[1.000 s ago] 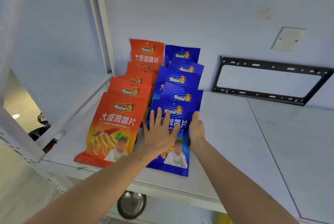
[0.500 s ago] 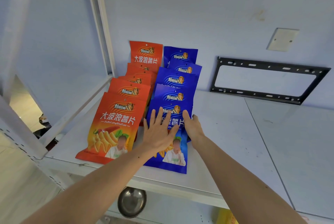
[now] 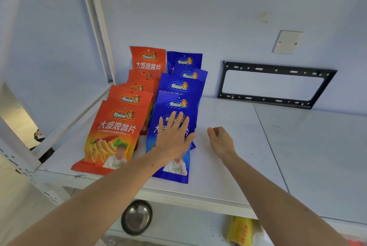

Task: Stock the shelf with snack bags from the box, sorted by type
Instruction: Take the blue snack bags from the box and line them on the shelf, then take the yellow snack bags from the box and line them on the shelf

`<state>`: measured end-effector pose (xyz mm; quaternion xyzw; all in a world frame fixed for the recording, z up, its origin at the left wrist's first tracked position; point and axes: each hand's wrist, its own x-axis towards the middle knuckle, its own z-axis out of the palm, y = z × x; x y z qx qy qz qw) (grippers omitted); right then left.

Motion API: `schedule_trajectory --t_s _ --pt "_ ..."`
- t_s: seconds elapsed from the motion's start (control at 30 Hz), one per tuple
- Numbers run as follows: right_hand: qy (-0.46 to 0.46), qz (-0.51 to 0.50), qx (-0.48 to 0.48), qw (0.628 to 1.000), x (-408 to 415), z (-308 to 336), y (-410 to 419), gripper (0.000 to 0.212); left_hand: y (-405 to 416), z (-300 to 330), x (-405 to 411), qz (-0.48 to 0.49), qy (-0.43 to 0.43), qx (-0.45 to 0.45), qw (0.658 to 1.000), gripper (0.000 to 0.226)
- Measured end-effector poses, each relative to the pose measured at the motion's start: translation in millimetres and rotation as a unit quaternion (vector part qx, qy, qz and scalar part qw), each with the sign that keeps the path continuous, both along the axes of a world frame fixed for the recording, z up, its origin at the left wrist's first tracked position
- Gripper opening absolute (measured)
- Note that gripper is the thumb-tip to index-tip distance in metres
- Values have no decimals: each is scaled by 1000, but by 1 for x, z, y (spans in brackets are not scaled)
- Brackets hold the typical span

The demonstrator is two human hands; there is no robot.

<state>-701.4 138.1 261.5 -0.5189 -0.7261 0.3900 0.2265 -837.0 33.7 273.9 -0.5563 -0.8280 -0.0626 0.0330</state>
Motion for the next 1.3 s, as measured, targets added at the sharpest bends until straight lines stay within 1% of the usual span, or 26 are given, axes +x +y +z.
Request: schedule_trajectory --t_s 0.13,0.2,0.37,0.5,0.6,0.7,0.83,1.03,1.2,1.3 --pt "-38 -6 69 997 45 0 2 27 15 2 29 -57 45 -16 997 67" --pt "-60 -26 97 993 72 0 1 25 24 4 46 -96 47 -17 994 66" --pt "-76 -115 128 982 147 -1 -14 23 45 3 101 -207 26 -22 978 61" --pt "-82 -195 147 966 214 -7 -37 23 53 -5 161 -286 9 -11 958 56" --pt "-94 -246 158 952 265 -11 -58 24 50 -12 215 -349 6 -14 937 54" --pt "-118 -284 149 940 322 -17 -78 26 48 -18 273 -406 6 -3 914 51" --pt "-151 -315 128 928 412 -27 -105 23 41 -29 358 -454 -12 4 891 48" --pt "-196 -327 84 921 557 -46 -147 24 19 -72 489 -470 -36 -6 882 37" --pt "-216 -336 42 916 662 -78 -172 27 -6 -112 581 -473 -38 -82 876 42" --pt "-222 -347 5 911 714 -97 -176 23 -8 -136 621 -483 -19 -120 867 44"
